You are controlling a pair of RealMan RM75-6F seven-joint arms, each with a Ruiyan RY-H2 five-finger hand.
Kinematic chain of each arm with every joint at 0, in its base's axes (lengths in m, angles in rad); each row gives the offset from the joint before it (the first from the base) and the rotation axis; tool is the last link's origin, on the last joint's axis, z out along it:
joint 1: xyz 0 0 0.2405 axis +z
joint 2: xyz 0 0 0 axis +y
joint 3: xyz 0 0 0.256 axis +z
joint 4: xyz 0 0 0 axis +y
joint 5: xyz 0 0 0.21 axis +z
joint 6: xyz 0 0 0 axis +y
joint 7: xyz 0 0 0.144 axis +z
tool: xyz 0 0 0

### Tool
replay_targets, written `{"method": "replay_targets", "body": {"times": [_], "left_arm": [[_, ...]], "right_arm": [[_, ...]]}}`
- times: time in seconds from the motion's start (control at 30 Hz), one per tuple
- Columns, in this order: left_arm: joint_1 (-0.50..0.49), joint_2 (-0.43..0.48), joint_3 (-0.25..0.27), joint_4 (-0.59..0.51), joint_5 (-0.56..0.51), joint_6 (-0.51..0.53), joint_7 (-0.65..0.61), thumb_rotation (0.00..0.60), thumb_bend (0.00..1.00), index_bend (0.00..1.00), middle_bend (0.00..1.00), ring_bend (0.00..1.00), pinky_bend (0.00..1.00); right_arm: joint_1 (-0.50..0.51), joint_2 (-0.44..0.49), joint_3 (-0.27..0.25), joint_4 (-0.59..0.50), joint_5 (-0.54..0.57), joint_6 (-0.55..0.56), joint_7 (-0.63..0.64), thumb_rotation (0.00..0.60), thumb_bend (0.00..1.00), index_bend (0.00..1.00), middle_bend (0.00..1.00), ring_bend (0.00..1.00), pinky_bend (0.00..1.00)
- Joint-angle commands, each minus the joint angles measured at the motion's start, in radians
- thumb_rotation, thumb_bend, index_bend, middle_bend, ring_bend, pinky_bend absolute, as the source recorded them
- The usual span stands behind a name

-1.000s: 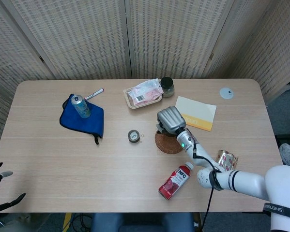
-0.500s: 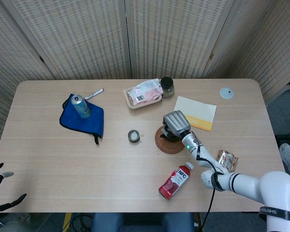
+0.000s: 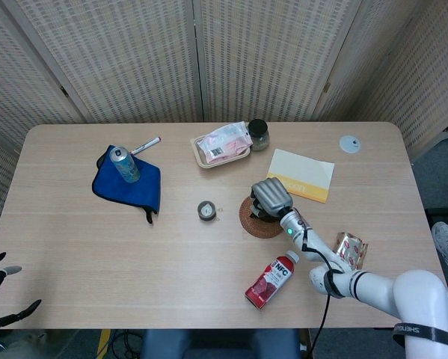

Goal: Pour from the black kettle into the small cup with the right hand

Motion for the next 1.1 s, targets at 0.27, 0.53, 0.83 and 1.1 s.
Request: {"method": "replay_targets", "body": {"times": [0.27, 0.53, 0.83, 1.1], "left_arm": [[0.000, 0.001, 0.001, -0.002, -0.002, 0.000, 0.004, 0.353, 0.00, 0.29, 0.08, 0.15, 0.09], [-0.001, 0.000, 0.003, 0.000, -0.002, -0.002, 0.004, 0.352, 0.00, 0.29, 0.08, 0.15, 0.09], [-0.001, 0.000, 0.004, -0.002, -0.004, -0.002, 0.006, 0.355, 0.00, 0.29, 0.08, 0.15, 0.09], [-0.001, 0.000, 0.005, -0.002, -0.004, -0.003, 0.006, 0.353, 0.00, 0.29, 0.08, 0.15, 0.09]], "right_arm": [[-0.011, -0.011, 0.008, 0.021, -0.028, -0.020, 0.038, 0.600, 0.23, 0.95, 0.95, 0.86, 0.21], [-0.018, -0.021, 0.016, 0.033, -0.040, -0.028, 0.059, 0.600, 0.02, 0.94, 0.94, 0.85, 0.21], [-0.020, -0.009, 0.031, 0.018, -0.055, -0.033, 0.082, 0.534, 0.00, 0.93, 0.94, 0.84, 0.19], [-0.022, -0.002, 0.034, 0.007, -0.049, -0.036, 0.060, 0.483, 0.00, 0.93, 0.93, 0.83, 0.18]]}}
